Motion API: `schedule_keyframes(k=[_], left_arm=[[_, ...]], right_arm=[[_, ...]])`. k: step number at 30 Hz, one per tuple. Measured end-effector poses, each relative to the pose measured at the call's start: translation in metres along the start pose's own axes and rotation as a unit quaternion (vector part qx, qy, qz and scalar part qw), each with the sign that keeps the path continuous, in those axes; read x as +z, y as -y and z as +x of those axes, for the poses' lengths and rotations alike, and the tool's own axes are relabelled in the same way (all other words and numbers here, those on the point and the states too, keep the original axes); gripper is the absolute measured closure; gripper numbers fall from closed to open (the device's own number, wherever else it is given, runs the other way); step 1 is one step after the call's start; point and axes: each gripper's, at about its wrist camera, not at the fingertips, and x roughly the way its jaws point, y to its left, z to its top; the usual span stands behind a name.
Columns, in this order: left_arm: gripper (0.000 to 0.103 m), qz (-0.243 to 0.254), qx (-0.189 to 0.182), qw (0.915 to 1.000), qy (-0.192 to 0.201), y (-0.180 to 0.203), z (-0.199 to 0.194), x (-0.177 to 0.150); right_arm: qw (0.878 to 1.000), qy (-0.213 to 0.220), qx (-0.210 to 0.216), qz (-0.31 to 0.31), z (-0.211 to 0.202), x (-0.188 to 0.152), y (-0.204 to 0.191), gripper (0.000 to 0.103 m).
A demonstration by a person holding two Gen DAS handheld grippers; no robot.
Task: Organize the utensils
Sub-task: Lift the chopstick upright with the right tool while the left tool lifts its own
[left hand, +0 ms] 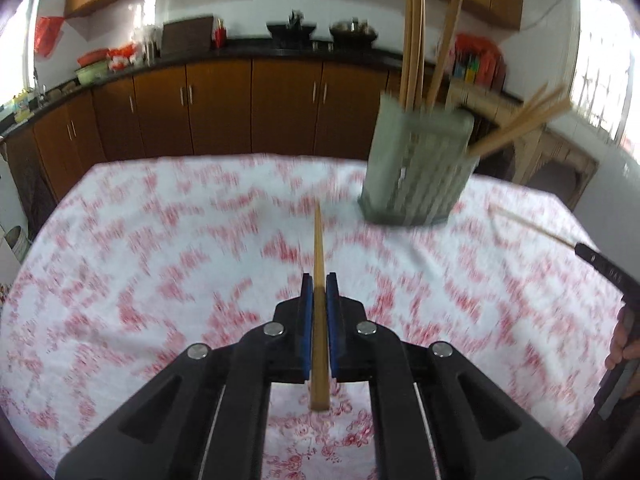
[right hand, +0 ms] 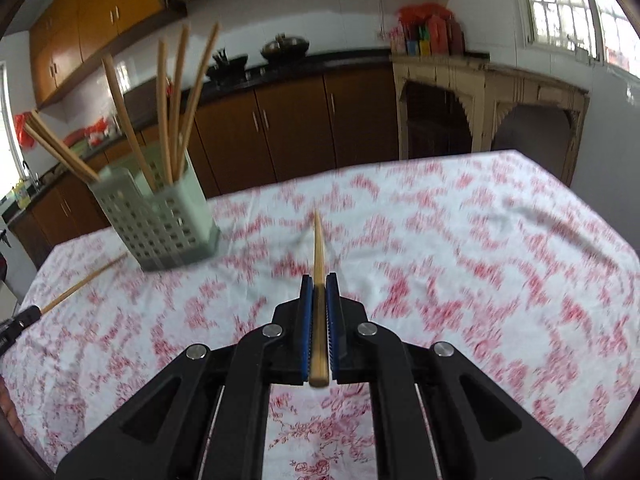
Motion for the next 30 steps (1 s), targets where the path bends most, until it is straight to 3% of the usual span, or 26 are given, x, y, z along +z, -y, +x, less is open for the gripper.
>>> schedule_keyframes(k=[7, 13, 30], left_arm=[[0.096, -0.012, -0.009, 0.9968, 0.078, -0.002, -0.040, 0.031], [0.096, -0.013, -0.017, 0.9932, 0.114, 0.002, -0.061, 0.045], [0.096, -0.010, -0.013, 0.9906, 0.136, 0.012, -0.068, 0.062]], right_arm=[[0.997, 0.074, 0.004, -0.009, -0.030, 0.024, 0.002, 0.096], [0.994, 0.111, 0.013, -0.005, -0.044, 0.036, 0.003, 0.096], [0.991, 0.133, 0.023, -0.008, -0.053, 0.048, -0.007, 0.096]])
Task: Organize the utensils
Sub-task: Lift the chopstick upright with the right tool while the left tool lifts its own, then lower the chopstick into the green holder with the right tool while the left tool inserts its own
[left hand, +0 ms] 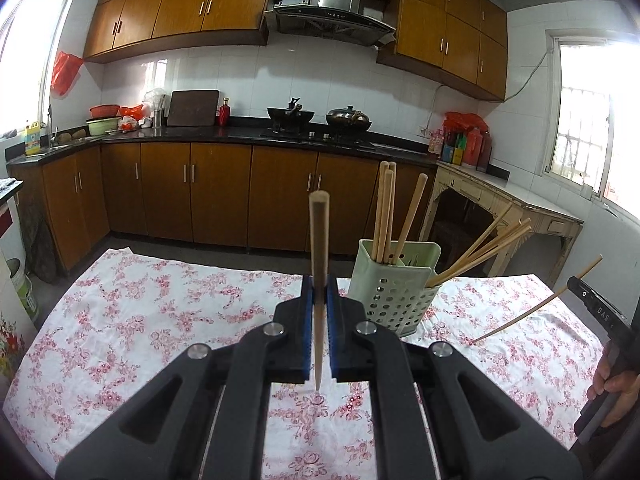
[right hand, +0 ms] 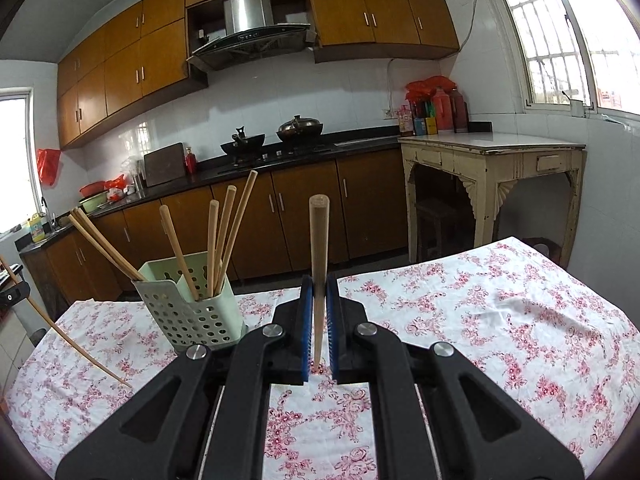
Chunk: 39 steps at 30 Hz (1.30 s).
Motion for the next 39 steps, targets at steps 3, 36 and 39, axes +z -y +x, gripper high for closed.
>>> schedule_keyframes(k=[3, 36, 39], left_arm=[[0.096, 0.001, -0.001, 1.0000, 0.001, 0.000, 0.001, 0.002], [0.096, 0.031, -0.035, 0.9937, 0.102, 0.102, 0.013, 0.166], [0.096, 0.034, -0.028, 0.9954, 0.085, 0.104, 0.033, 0.167]], right_arm=[[1.000, 0.002, 0.004, 0.000, -0.002, 0.005, -0.001, 0.096], [0.988, -0.001, 0.147, -0.045, 0.011, 0.148, -0.101, 0.096], [0.988, -0.041, 0.138, -0.055, 0.039, 0.143, -0.109, 0.096]])
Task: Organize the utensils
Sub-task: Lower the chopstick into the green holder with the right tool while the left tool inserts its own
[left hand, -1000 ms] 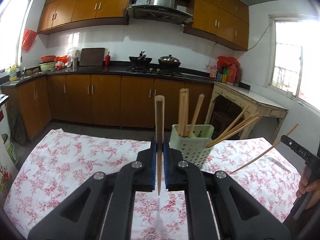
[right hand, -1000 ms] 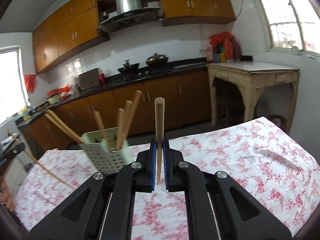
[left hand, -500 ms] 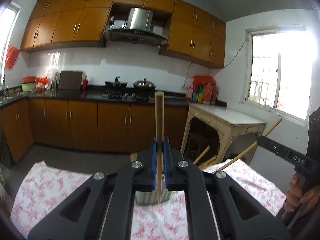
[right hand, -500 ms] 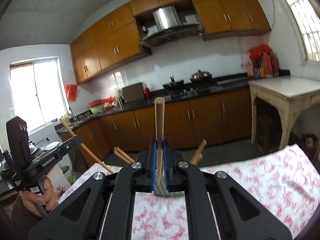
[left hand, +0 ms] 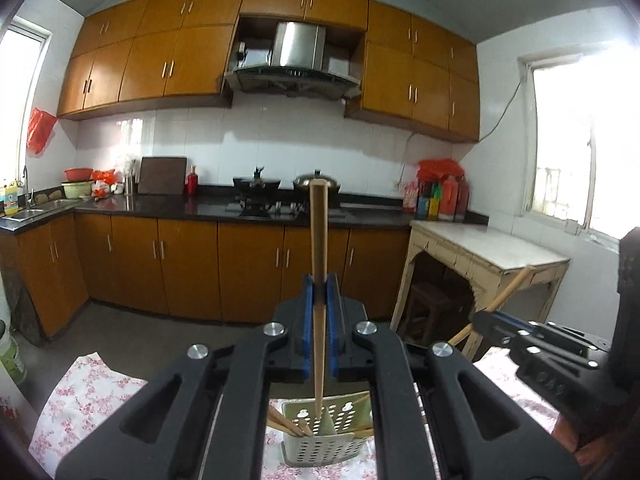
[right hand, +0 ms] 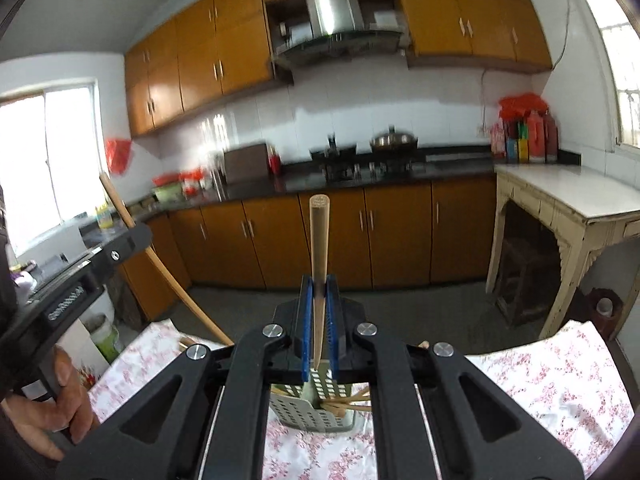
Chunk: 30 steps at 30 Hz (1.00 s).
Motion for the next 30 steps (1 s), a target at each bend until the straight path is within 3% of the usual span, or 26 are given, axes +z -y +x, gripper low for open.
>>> schedule_keyframes(k=[7, 26, 28, 30], left_arm=[[0.096, 0.002, 0.008, 0.9994, -0.034, -0.006, 0.034, -0.018], [0.095, 0.000, 0.010, 0.9978, -0.065, -0.015, 0.070, -0.040], [0.090, -0.006, 0.014, 0.9977, -0.066, -0.018, 0.071, -0.040], [0.070, -0.012, 0.017, 0.9976, -0.065, -0.021, 0.068, -0.040]], right_arm=[[0.998, -0.061, -0.007, -0.006, 0.039, -0.009, -0.005, 0.096], [0.995, -0.096, 0.005, 0.004, 0.059, -0.019, -0.005, 0.095], [0.995, -0.100, 0.012, 0.012, 0.058, -0.021, -0.004, 0.095], [0.995, -0.098, 0.010, 0.012, 0.056, -0.020, -0.004, 0.089]])
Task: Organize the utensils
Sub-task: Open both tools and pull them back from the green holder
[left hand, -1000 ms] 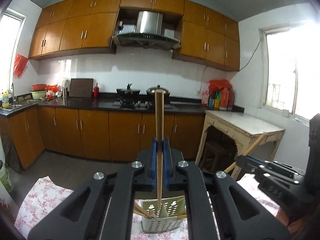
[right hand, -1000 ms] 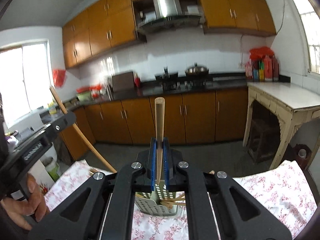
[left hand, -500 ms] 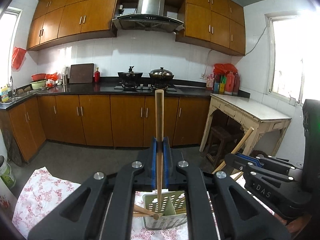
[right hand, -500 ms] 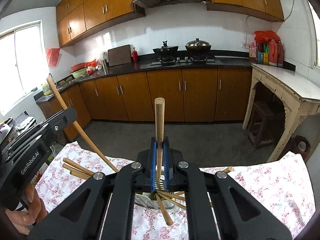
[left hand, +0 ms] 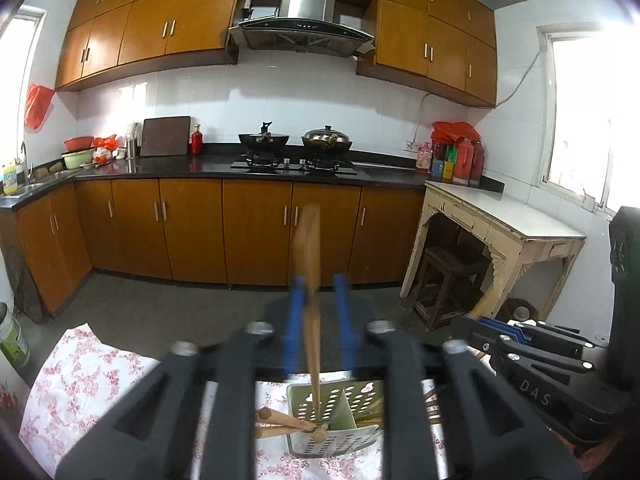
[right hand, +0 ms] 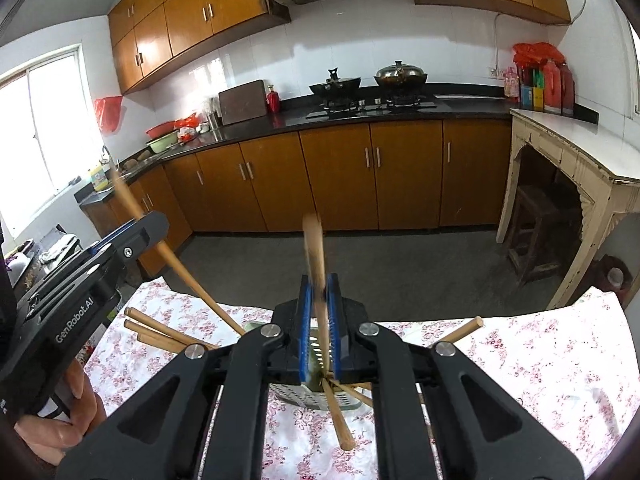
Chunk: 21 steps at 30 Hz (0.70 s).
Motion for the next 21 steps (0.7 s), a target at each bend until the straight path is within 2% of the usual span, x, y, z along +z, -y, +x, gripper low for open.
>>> schedule_keyframes(k=[3, 10, 14, 19, 21], left_arm=[[0.066, -0.003, 0.002, 1.0000, 0.002, -0.002, -0.004, 0.000], [0.061, -0.007, 0.006, 0.9999, 0.010, -0.005, -0.020, 0.001], [0.055, -0.006, 0.006, 0.9997, 0.021, -0.008, -0.041, -0.002], [0.043, -0.002, 0.004, 0.9994, 0.034, -0.016, -0.081, -0.017], [0.036, 0.000, 0.002, 0.9994, 0.036, -0.019, -0.098, -0.029]], right_arm=[[1.000, 0.004, 0.001, 0.007, -0.004, -0.001, 0.001, 0.078], [1.000, 0.018, -0.003, 0.012, -0.014, 0.001, 0.000, 0.078], [0.999, 0.040, -0.010, 0.008, -0.032, -0.002, -0.003, 0.076], [0.997, 0.082, -0.011, -0.006, -0.069, -0.020, -0.010, 0.055], [0.995, 0.103, -0.011, -0.014, -0.086, -0.032, -0.015, 0.041]])
